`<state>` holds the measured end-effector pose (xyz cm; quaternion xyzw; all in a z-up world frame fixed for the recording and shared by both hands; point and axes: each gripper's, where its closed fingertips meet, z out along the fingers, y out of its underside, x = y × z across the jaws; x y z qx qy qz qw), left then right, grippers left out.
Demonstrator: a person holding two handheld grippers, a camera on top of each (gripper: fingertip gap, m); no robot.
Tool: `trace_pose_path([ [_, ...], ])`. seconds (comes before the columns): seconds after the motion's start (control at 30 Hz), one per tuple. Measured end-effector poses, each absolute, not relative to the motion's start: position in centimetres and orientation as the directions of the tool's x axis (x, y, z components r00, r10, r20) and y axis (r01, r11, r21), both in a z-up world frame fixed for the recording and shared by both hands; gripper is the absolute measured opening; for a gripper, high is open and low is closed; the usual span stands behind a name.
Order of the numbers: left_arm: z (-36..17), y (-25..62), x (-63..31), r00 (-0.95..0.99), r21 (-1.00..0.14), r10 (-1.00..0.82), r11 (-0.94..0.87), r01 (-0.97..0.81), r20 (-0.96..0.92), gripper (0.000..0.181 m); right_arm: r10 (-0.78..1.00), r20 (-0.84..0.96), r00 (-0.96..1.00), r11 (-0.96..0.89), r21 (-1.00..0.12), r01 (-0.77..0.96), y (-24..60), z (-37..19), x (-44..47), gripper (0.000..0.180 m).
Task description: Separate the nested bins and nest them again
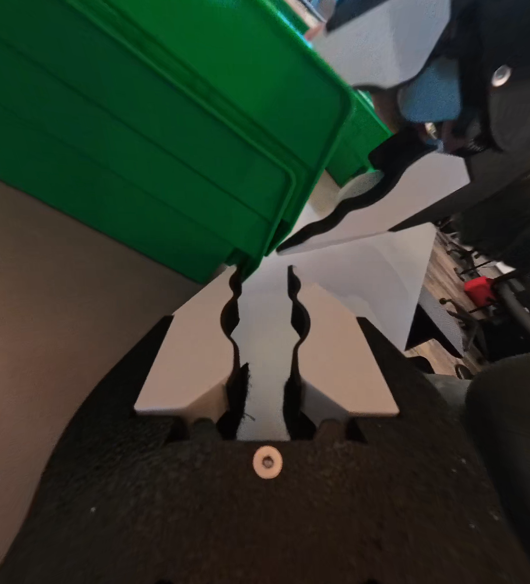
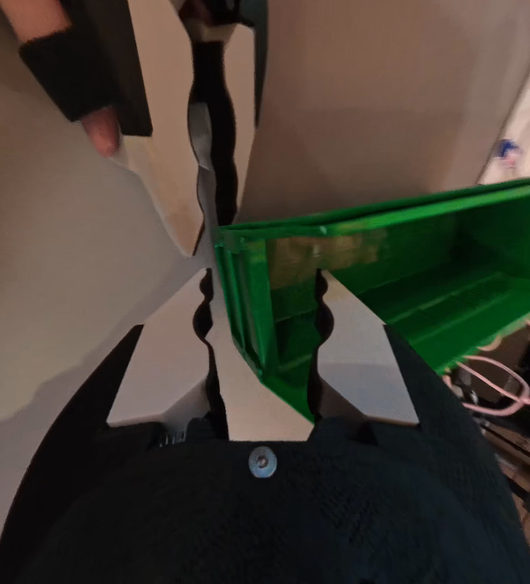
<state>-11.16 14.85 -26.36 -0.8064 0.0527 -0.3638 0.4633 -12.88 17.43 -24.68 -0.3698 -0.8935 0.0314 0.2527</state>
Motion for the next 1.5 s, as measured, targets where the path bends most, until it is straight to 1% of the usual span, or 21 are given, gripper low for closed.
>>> trace_pose_path([
  [0.03, -26.0, 14.7, -11.4, 0.729, -0.792, -0.426, -0.553, 0.259, 0.536, 0.029, 0.687, 0.475, -0.551, 0.713, -0.295, 0.636, 17.5, -23.5, -12.9, 0.071],
  [0.1, -25.4, 14.5, -12.7, 0.765, -0.824, -0.416, -0.506, 0.254, 0.492, 0.034, 0.704, 0.564, -0.431, 0.692, -0.412, 0.592, 17.9, -20.6, -12.2, 0.082],
  [0.13, -25.2, 14.6, -13.9, 0.810, -0.850, -0.383, -0.465, 0.247, 0.445, 0.035, 0.713, 0.604, -0.356, 0.680, -0.470, 0.563, 18.2, -19.2, -11.5, 0.082],
  [0.23, -24.1, 14.9, -18.1, 0.931, -0.931, -0.229, -0.300, 0.210, 0.284, 0.055, 0.725, 0.676, -0.134, 0.643, -0.592, 0.486, 19.8, -16.5, -8.1, 0.082],
  [0.33, -22.0, 14.5, -20.1, 0.967, -0.973, -0.136, -0.121, 0.198, 0.214, 0.062, 0.745, 0.666, -0.045, 0.575, -0.606, 0.551, 21.6, -18.2, -2.5, 0.064],
  [0.4, -21.1, 14.1, -20.5, 0.980, -0.985, -0.105, -0.052, 0.166, 0.171, 0.065, 0.765, 0.643, 0.025, 0.497, -0.615, 0.612, 23.0, -19.6, 1.7, 0.060],
  [0.5, -20.6, 14.0, -20.8, 0.988, -0.991, -0.079, -0.015, 0.131, 0.132, 0.071, 0.743, 0.637, 0.204, 0.360, -0.637, 0.682, 25.8, -20.2, 8.3, 0.061],
  [0.6, -21.2, 14.3, -20.8, 0.985, -0.987, -0.082, -0.051, 0.150, 0.154, 0.078, 0.711, 0.531, 0.461, 0.155, -0.758, 0.633, 28.5, -19.6, 14.0, 0.072],
  [0.7, -21.4, 14.5, -20.7, 0.985, -0.988, -0.083, -0.059, 0.144, 0.148, 0.078, 0.632, 0.353, 0.689, -0.010, -0.886, 0.463, 30.7, -18.5, 17.7, 0.097],
  [0.77, -21.5, 14.6, -20.7, 0.985, -0.988, -0.085, -0.069, 0.141, 0.147, 0.078, 0.581, 0.284, 0.763, -0.071, -0.916, 0.394, 32.0, -18.4, 19.0, 0.114],
  [0.83, -21.6, 14.7, -20.6, 0.984, -0.987, -0.090, -0.075, 0.145, 0.151, 0.077, 0.557, 0.272, 0.785, -0.097, -0.917, 0.387, 33.2, -18.3, 19.3, 0.121],
  [0.87, -21.6, 14.7, -20.7, 0.984, -0.986, -0.090, -0.074, 0.148, 0.154, 0.076, 0.551, 0.277, 0.787, -0.108, -0.911, 0.397, 34.1, -18.0, 19.3, 0.125],
  [0.93, -21.5, 14.7, -20.7, 0.983, -0.986, -0.091, -0.069, 0.153, 0.159, 0.076, 0.556, 0.250, 0.793, -0.172, -0.899, 0.403, 36.6, -16.9, 19.1, 0.139],
  [1.03, -21.5, 14.7, -20.8, 0.981, -0.984, -0.096, -0.071, 0.162, 0.169, 0.077, 0.587, 0.078, 0.806, -0.401, -0.837, 0.373, 41.6, -16.7, 18.1, 0.160],
  [1.1, -21.5, 14.7, -20.8, 0.981, -0.984, -0.095, -0.070, 0.163, 0.169, 0.076, 0.556, 0.042, 0.830, -0.560, -0.719, 0.411, 44.8, -18.2, 18.3, 0.160],
  [1.2, -21.4, 14.7, -20.8, 0.980, -0.984, -0.099, -0.063, 0.166, 0.172, 0.077, 0.522, 0.010, 0.853, -0.746, -0.480, 0.462, 46.8, -21.6, 19.0, 0.160],
  [1.27, -21.4, 14.6, -20.7, 0.980, -0.984, -0.103, -0.059, 0.167, 0.172, 0.077, 0.498, -0.006, 0.867, -0.821, -0.325, 0.469, 46.8, -23.6, 19.7, 0.160],
  [1.33, -21.4, 14.6, -20.6, 0.979, -0.984, -0.106, -0.058, 0.169, 0.174, 0.077, 0.481, -0.013, 0.877, -0.862, -0.192, 0.470, 46.1, -25.2, 20.5, 0.153],
  [1.37, -21.3, 14.5, -20.6, 0.979, -0.984, -0.108, -0.057, 0.170, 0.175, 0.077, 0.478, -0.032, 0.878, -0.872, -0.136, 0.470, 45.6, -25.9, 20.6, 0.153],
  [1.4, -21.3, 14.5, -20.6, 0.978, -0.984, -0.109, -0.056, 0.171, 0.176, 0.076, 0.478, -0.030, 0.878, -0.874, -0.112, 0.473, 45.5, -26.1, 20.7, 0.151],
  [1.5, -21.3, 14.5, -20.6, 0.977, -0.982, -0.108, -0.056, 0.178, 0.183, 0.074, 0.477, -0.021, 0.879, -0.868, -0.168, 0.467, 46.3, -25.3, 20.1, 0.119],
])
